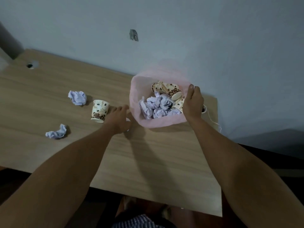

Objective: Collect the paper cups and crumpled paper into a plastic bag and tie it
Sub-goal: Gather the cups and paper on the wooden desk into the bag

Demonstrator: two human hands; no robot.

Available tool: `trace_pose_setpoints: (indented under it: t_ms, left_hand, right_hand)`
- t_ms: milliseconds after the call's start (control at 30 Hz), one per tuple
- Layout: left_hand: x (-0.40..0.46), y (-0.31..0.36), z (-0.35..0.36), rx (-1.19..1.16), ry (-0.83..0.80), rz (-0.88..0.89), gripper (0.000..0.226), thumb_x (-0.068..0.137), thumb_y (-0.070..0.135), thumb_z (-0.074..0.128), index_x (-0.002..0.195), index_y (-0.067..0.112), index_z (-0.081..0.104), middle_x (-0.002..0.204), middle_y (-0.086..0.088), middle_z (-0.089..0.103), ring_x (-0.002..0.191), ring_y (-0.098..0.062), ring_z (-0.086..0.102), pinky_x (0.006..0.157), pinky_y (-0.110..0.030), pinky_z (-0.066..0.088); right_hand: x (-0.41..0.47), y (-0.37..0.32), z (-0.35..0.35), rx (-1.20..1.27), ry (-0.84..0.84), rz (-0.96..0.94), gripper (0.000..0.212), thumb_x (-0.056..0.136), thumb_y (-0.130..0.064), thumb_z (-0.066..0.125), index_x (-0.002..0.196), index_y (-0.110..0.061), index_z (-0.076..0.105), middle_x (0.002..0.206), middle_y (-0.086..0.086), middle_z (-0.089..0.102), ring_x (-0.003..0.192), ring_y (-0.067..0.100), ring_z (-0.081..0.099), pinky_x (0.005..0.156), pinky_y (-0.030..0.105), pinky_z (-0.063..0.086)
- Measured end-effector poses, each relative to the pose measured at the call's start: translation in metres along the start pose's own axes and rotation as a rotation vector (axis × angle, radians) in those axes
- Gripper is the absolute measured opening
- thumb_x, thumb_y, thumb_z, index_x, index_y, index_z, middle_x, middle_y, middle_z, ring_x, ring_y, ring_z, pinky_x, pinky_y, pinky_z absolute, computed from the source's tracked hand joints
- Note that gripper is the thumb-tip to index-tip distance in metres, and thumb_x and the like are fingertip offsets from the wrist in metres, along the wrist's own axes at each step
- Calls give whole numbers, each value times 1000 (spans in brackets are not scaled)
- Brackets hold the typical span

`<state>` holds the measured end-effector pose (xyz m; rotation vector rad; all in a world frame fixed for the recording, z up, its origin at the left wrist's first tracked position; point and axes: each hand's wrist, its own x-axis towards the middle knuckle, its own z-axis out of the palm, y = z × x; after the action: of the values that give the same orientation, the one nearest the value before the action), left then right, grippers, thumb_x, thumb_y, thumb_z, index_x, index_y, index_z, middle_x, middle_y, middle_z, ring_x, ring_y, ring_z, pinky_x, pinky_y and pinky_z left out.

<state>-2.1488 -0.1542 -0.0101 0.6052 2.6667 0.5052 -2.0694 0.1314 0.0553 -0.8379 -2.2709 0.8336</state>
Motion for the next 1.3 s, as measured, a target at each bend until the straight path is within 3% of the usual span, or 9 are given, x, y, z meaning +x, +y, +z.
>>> trace_pose_setpoints:
  t_ms: [233, 333, 433, 700, 867, 933, 1033, 1167, 1300]
  left_hand:
    - [-13, -16, 35, 177, -142, 3, 62, 88, 31, 63, 145, 24, 42, 139, -10, 49, 131, -40, 45, 103, -49, 44]
    - [-20, -10, 23, -22, 34, 85, 63, 80, 37, 62, 136, 20, 41, 124, -10, 58, 112, -38, 58, 85, -48, 54]
    - [-17, 8, -4, -176, 302, 165, 67, 79, 42, 74, 129, 14, 40, 126, -11, 48, 96, -36, 60, 76, -48, 56]
    - [36, 76, -34, -178, 438, 366, 65, 91, 39, 74, 138, 3, 48, 139, -16, 54, 130, -36, 46, 106, -48, 44]
    - [60, 74, -11, -2, 416, 335, 54, 93, 58, 61, 124, 15, 53, 162, -15, 31, 151, -33, 28, 116, -46, 32]
    - [49, 66, -6, -25, 432, 303, 47, 94, 51, 64, 120, 13, 57, 148, -17, 46, 136, -36, 45, 107, -48, 40]
    - [31, 45, -7, -25, 504, 243, 34, 95, 37, 62, 116, 10, 58, 124, -14, 54, 114, -37, 54, 96, -48, 45]
    - [23, 0, -8, -18, 481, -23, 46, 86, 25, 64, 127, 9, 54, 139, -19, 46, 125, -42, 47, 101, -51, 40]
    - [18, -40, 4, -41, 417, -352, 61, 87, 36, 62, 142, 24, 38, 158, -19, 23, 144, -41, 27, 109, -56, 32]
  right_hand:
    - [-11, 1, 4, -21, -27, 2, 33, 110, -33, 31, 87, -13, 43, 76, 8, 50, 70, 26, 46, 59, 33, 12]
    - [-15, 0, 3, -9, -37, 4, 32, 110, -32, 32, 88, -13, 46, 76, 8, 50, 70, 25, 46, 59, 33, 13]
    - [-17, -4, -2, 31, -31, 15, 33, 110, -31, 33, 87, -12, 46, 73, 4, 49, 69, 25, 46, 59, 33, 14]
    - [-7, -9, -3, 76, -23, 7, 34, 110, -30, 35, 83, -10, 46, 69, -1, 46, 64, 22, 44, 58, 33, 20]
    - [-3, -10, 0, 82, -6, -14, 33, 109, -27, 38, 80, -11, 43, 64, -7, 41, 56, 12, 39, 57, 32, 19]
    - [-4, -10, 3, 88, -16, -2, 34, 109, -26, 38, 80, -11, 42, 63, -8, 39, 56, 4, 37, 57, 31, 18]
    - [-5, -13, 7, 82, -26, 7, 33, 109, -27, 37, 80, -12, 41, 63, -9, 38, 56, 13, 36, 57, 33, 19]
    - [-5, -17, 13, 72, -32, -6, 31, 109, -28, 37, 82, -13, 41, 64, -10, 37, 63, 22, 39, 59, 34, 21]
    - [-1, -18, 16, 49, -13, -10, 32, 109, -29, 36, 82, -13, 41, 63, -10, 37, 60, 18, 37, 58, 33, 19]
